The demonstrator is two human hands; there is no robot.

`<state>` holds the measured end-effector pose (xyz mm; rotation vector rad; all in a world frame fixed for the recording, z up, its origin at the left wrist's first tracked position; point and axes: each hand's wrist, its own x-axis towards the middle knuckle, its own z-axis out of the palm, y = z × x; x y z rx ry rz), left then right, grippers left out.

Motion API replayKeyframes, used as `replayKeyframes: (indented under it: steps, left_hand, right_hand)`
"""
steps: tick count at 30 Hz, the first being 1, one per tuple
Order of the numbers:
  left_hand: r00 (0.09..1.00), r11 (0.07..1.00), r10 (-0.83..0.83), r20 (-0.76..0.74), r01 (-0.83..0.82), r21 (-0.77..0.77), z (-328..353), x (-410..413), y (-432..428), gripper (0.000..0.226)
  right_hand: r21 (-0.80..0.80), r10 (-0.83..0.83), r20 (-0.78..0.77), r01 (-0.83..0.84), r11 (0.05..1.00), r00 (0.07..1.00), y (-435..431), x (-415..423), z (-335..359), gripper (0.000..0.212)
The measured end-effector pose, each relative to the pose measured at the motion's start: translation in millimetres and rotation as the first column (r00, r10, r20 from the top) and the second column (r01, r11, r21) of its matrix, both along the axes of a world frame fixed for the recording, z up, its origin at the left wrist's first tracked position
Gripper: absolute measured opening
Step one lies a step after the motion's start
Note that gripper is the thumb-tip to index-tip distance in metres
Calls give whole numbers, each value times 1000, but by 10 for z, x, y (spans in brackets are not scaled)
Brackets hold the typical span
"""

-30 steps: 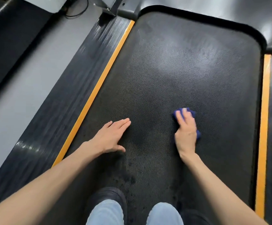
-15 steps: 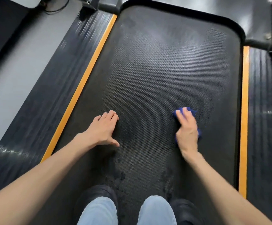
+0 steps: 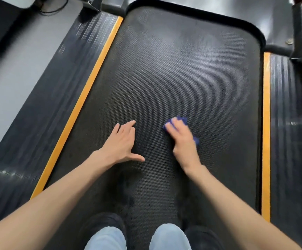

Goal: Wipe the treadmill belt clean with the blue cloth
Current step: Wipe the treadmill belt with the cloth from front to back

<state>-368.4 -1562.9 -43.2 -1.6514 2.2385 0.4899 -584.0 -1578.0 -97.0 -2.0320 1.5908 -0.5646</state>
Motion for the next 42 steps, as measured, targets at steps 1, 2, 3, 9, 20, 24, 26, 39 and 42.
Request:
replayKeyframes:
  steps: [1, 2, 3, 9, 20, 24, 26, 39, 42]
  left_hand:
    - [1000, 1000, 3, 8, -4, 4, -9, -24, -20, 116]
    - [1000, 1000, 3, 20, -3, -1, -17, -38, -34, 117]
    - [1000, 1000, -2, 30, 2, -10, -23, -43, -42, 117]
    - [985, 992, -113, 130, 119, -38, -65, 10, -89, 118]
    - [969, 966, -169, 180, 199, -164, 8, -360, -469, 97]
    - [977, 975, -206, 62, 210, -73, 5, -770, -601, 103]
    - [973, 973, -232, -9, 232, 4, 0, -994, -529, 107]
    - [985, 981, -120, -125, 137, 134, -222, -1121, -402, 128]
    - [985, 979, -111, -130, 131, 158, -216, -1137, -434, 129]
  right_hand:
    - [-31, 186, -11, -186, 982, 983, 150, 79, -46, 52]
    - [-30, 350, -43, -352, 936, 936, 230, 80, -79, 53]
    - [-23, 460, -81, -463, 886, 884, 215, 7, -82, 53]
    - [-21, 48, -180, -53, 998, 982, -703, -469, 63, 63]
    - [60, 263, -204, -256, 965, 943, -406, 39, 199, 69]
    - [369, 140, -280, -29, 929, 950, -267, -578, 545, 57]
    - [453, 100, -347, 73, 889, 932, -136, -812, 696, 57]
    - [158, -487, -71, 491, 857, 871, -275, -1795, 442, 52]
    - [-23, -490, -58, 490, 872, 870, -372, -1681, 58, 50]
